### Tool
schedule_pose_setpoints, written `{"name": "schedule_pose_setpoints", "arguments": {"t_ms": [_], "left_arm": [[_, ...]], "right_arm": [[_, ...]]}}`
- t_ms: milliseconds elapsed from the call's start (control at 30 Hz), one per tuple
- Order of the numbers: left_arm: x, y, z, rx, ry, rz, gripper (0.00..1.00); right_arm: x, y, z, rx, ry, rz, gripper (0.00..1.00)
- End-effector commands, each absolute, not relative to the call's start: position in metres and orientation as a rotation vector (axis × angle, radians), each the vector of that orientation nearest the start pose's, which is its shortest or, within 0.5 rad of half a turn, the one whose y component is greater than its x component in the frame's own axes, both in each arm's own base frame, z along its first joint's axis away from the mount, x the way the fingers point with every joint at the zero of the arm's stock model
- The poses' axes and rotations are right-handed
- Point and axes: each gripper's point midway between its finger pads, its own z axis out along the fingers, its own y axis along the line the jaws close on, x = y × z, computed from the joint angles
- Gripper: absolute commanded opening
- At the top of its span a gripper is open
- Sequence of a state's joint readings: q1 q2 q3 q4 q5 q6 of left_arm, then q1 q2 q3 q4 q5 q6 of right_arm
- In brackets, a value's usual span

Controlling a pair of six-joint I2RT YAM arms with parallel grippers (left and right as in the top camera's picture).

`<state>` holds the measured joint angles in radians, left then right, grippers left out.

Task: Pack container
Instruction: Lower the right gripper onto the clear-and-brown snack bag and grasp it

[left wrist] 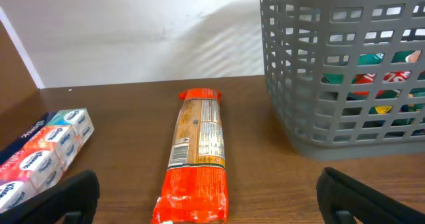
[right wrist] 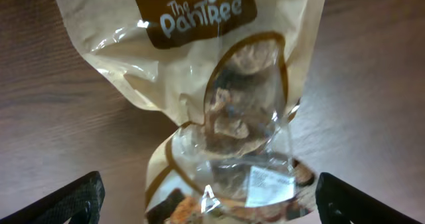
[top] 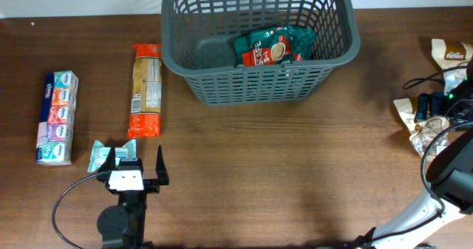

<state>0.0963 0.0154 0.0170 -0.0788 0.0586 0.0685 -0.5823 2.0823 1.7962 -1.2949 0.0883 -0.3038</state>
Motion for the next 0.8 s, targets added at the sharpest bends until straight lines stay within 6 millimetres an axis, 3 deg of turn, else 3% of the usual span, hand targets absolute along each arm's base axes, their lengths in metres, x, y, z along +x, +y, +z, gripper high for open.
{"name": "schedule_pose_setpoints", "arguments": {"t_ms": [0,233,533,767], "left_arm": [[0.246,0.014,0.158,0.034,1.645,0.091,0.99],[0.246,0.014,0.158,0.034,1.645,0.091,0.99],[0.246,0.014,0.158,0.034,1.645,0.091,0.99],[0.246,0.014,0.157,0.034,1.646,0.091,0.99]], "right_arm": [[0.324,-0.239,0.096,0.278,3.149,-0.168,0.99],[0.329,-0.233,0.092,0.139,3.14,-0.102,0.99],[0.29,-0.235,0.053,0.228,3.226,-0.009,0.99],[0.277,-0.23,0.031,0.286,3.236,0.046,0.99]]}}
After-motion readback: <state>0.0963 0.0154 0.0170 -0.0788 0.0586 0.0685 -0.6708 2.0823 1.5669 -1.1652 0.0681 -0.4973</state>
